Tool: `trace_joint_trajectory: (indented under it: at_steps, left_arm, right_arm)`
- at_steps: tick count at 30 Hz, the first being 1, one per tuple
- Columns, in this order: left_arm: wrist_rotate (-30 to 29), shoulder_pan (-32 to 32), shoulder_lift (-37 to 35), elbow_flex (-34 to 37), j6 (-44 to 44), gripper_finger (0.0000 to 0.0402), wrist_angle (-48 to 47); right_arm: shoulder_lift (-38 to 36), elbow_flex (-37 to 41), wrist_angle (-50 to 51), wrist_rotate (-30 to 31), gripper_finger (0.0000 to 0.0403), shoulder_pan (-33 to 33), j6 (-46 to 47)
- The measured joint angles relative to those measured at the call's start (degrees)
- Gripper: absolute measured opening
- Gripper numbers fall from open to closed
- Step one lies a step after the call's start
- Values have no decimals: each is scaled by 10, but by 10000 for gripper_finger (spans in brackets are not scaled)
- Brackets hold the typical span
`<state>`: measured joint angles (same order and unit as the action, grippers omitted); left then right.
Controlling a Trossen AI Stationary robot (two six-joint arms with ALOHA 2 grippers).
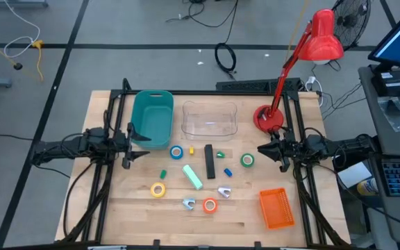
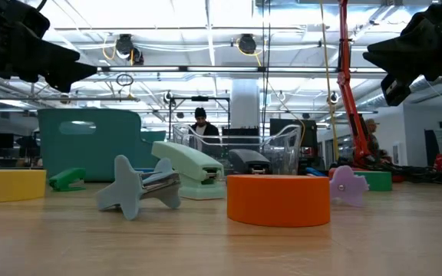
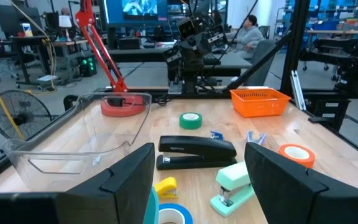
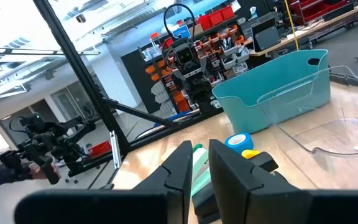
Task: Pick and place Stapler, Stapler remover, tape
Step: Put the black stapler into the green bin
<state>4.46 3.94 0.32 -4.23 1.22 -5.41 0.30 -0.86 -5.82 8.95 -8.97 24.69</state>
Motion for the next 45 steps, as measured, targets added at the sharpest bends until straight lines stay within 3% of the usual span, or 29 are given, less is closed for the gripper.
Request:
trace_joint_trajectory:
  at_steps: [10, 16, 22, 34, 39, 45]
  left_arm:
    - [-12, 0, 0, 0, -2, 253, 12]
    - [-15, 0, 0, 0, -49, 253, 31]
    - [-15, 0, 0, 0, -80, 253, 65]
    - [-15, 0, 0, 0, -62, 253, 78]
    - [-16, 0, 0, 0, -78, 253, 51]
    - [-16, 0, 0, 0, -99, 253, 36]
  right_arm:
    - [0, 0, 0, 1, 47, 0, 20]
    - [0, 0, -2, 31, 47, 0, 145]
    - [0, 0, -2, 73, 47, 0, 181]
    - [4, 0, -33, 57, 47, -2, 216]
    - [64, -37, -97, 57, 47, -2, 171]
    - [245, -145, -76, 17, 47, -3, 151]
